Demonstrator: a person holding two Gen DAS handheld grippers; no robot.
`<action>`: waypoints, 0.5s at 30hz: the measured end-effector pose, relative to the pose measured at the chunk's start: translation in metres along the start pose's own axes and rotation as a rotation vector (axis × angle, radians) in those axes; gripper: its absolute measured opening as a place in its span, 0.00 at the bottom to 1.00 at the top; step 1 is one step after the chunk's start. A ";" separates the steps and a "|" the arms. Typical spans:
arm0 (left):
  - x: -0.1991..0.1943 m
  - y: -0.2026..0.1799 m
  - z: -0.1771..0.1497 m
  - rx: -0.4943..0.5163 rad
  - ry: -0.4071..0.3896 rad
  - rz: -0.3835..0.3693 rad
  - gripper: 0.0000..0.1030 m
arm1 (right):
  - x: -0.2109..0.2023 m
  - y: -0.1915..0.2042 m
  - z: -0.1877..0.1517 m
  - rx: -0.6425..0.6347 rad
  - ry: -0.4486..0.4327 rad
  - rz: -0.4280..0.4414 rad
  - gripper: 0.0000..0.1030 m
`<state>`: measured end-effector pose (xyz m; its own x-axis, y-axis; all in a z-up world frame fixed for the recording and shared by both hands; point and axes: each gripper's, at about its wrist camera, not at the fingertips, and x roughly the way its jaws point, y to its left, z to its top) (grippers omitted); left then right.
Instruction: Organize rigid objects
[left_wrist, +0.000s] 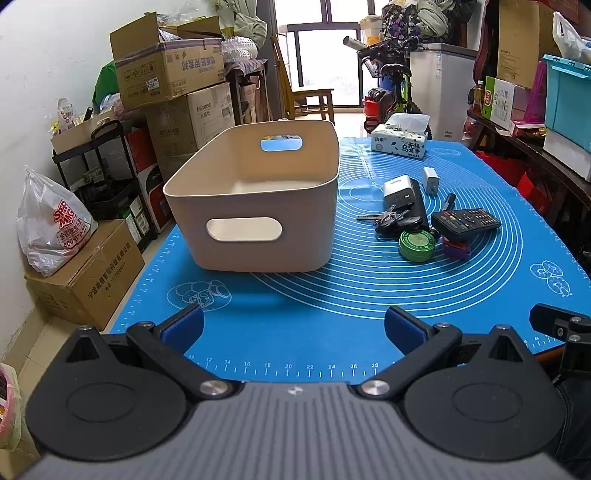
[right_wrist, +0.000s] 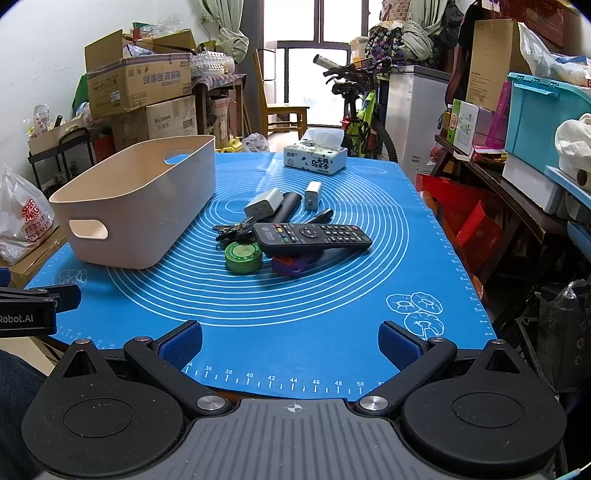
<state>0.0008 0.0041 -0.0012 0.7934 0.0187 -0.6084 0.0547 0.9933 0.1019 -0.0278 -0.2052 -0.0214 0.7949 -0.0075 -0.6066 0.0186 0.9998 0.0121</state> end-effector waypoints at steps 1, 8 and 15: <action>0.000 0.000 0.000 0.000 0.000 0.000 1.00 | 0.000 0.000 0.000 0.000 0.000 0.000 0.98; -0.003 0.001 -0.002 0.000 -0.002 0.001 1.00 | 0.000 0.000 0.000 0.000 0.001 0.000 0.98; -0.001 0.001 0.000 0.001 0.000 0.001 1.00 | 0.000 0.000 0.001 0.000 0.001 0.000 0.98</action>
<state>0.0004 0.0047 -0.0007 0.7937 0.0199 -0.6079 0.0544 0.9931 0.1035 -0.0272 -0.2051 -0.0211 0.7946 -0.0074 -0.6071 0.0188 0.9997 0.0124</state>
